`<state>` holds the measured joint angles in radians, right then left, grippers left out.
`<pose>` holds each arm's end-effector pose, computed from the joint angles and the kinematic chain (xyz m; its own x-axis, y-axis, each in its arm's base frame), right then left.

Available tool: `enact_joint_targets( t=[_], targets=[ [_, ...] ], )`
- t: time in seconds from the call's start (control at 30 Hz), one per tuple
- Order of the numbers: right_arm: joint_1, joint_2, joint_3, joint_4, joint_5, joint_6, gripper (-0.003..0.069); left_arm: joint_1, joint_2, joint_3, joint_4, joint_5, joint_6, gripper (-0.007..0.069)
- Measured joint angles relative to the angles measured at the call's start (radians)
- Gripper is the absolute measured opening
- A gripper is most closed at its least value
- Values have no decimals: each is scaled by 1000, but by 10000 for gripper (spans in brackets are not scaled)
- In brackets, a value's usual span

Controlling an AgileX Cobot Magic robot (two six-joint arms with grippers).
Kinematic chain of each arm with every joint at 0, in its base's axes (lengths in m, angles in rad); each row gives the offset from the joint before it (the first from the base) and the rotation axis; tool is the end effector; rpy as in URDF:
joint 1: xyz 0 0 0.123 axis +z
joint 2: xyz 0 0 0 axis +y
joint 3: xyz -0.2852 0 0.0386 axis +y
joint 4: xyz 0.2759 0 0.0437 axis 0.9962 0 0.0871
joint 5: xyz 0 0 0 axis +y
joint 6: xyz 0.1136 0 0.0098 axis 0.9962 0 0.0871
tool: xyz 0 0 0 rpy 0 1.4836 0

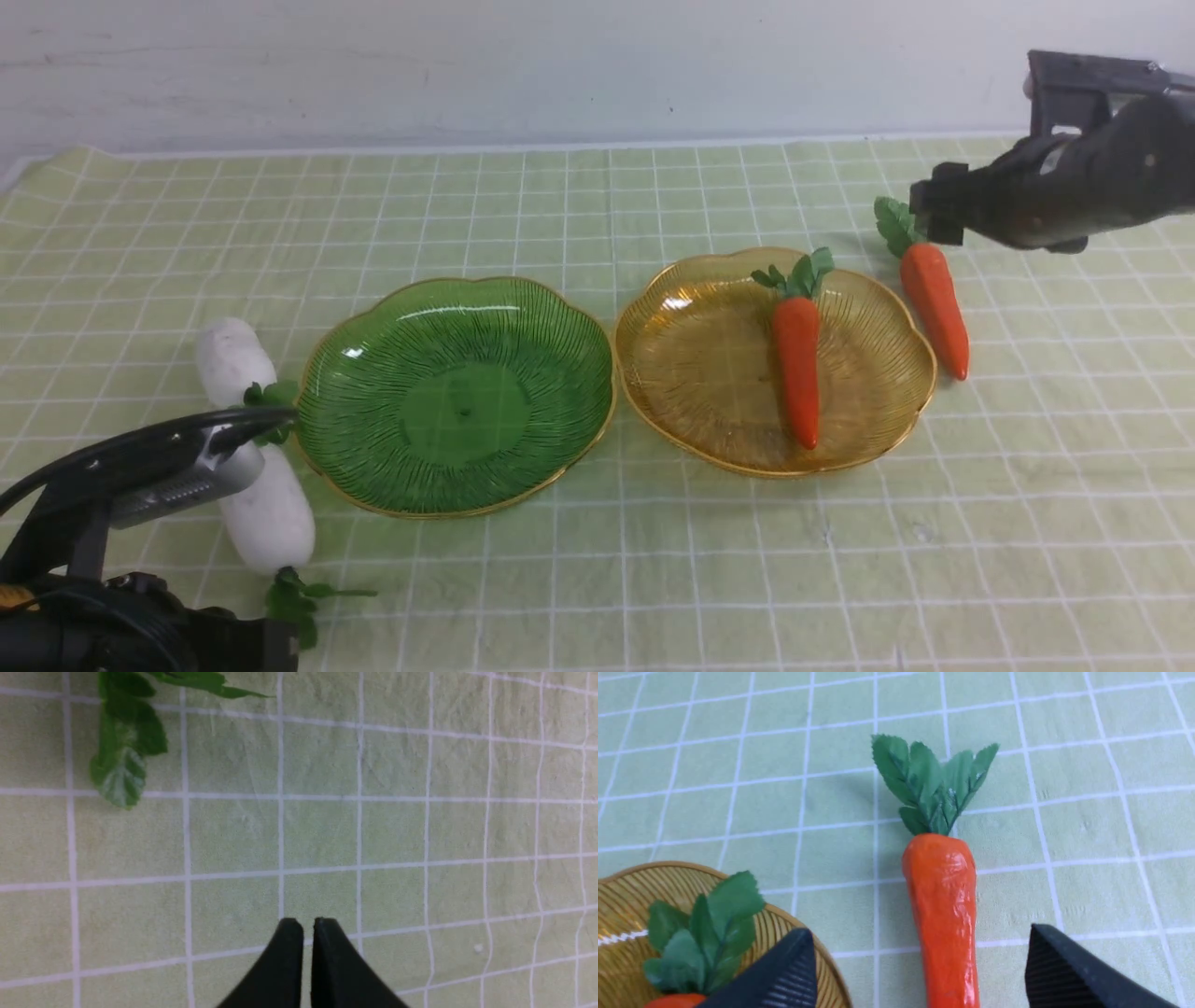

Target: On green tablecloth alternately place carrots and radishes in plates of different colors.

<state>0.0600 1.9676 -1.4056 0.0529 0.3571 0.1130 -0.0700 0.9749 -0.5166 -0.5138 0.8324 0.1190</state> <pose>0.4783 0.0309 0.1768 -0.7396 0.1177 -0.6627 0.0479 0.9913 0.1225 0.1801 -0.0542 0.2015 -0.9301 -0.1604 -0.3305 -0.0065 0.9067 -0.4218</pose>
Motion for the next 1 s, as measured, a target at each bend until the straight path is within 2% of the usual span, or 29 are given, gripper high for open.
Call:
enact_joint_targets(
  t=[0.47,0.6,0.67,0.73,0.77,0.93,1.0],
  targets=[
    [-4,168,0,0,-92,3,535,0,0,0,0,-1,0,13],
    [-4,190,0,0,-89,5,451,0,0,0,0,-1,0,13],
    [-4,187,0,0,-80,6,350,0,0,0,0,-1,0,13],
    [-4,179,0,-1,-68,6,291,0,0,0,0,-1,0,13],
    [-4,154,0,-9,-42,6,206,0,0,0,0,0,0,13],
    [-4,10,0,-53,46,6,197,0,0,0,0,13,0,13],
    [-1,-69,-1,-14,161,14,197,0,0,0,0,18,0,13]
  ],
)
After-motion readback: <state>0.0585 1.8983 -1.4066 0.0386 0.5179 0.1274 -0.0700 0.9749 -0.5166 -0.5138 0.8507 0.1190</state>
